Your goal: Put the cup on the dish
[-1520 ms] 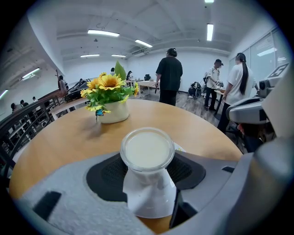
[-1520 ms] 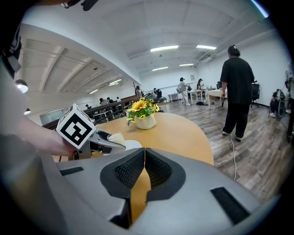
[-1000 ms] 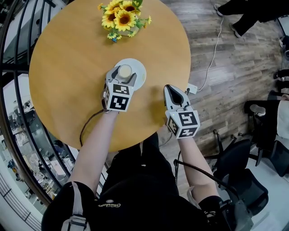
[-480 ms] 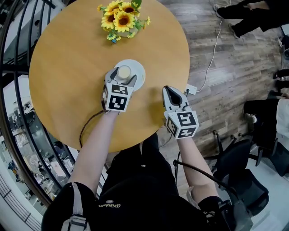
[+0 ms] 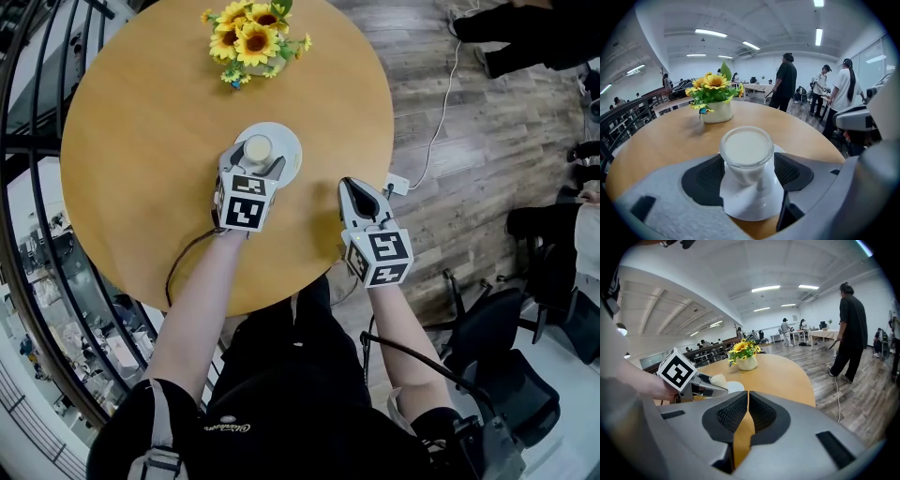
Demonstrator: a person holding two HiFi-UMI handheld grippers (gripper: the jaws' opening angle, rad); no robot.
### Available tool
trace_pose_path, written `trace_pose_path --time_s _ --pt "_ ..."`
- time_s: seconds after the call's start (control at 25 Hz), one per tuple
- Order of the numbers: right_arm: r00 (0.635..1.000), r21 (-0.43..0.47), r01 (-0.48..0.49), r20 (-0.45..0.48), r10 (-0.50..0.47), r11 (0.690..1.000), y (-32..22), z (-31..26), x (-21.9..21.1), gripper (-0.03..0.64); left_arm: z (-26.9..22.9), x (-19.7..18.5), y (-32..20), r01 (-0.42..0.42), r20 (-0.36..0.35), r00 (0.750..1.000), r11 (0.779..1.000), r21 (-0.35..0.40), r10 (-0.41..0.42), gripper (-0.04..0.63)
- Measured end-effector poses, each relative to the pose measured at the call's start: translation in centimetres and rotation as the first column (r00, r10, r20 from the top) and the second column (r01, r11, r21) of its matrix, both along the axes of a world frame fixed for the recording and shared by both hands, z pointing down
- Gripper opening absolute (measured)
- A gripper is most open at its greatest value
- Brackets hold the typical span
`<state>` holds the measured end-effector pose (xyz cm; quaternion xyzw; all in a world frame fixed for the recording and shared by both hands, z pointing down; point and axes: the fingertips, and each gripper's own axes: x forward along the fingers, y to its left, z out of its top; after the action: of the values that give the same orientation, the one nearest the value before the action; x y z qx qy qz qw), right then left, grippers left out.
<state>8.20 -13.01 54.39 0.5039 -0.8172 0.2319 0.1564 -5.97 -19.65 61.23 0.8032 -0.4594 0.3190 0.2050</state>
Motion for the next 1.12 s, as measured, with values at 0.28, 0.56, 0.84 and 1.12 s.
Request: trace_pose_path --time_s 0.28,0.56,0.84,1.12 --pt "1.0 0.004 -0.001 0.002 0.001 1.0 0.3 -0.2 -0.1 0.003 0.0 -0.2 0.7 -0.002 0.004 1.0 1.0 -0.012 0.002 0.325" --pt "1.0 0.009 0.004 -0.002 -0.004 1.0 0.8 -0.2 -0.5 0.003 0.0 -0.6 1.5 -0.001 -0.004 1.0 1.0 -0.016 0.001 0.325" --pt "1.0 0.028 0.001 -0.014 0.0 1.0 0.8 -1.1 -0.4 0.003 -0.4 -1.5 2.6 0.01 0.009 1.0 1.0 -0.03 -0.01 0.313" --pt "1.0 0.087 -0.013 -0.026 0.015 0.996 0.8 -4.3 0.2 0.003 -3.9 -0.6 4.9 -0.002 -0.008 1.0 1.0 0.023 0.002 0.189"
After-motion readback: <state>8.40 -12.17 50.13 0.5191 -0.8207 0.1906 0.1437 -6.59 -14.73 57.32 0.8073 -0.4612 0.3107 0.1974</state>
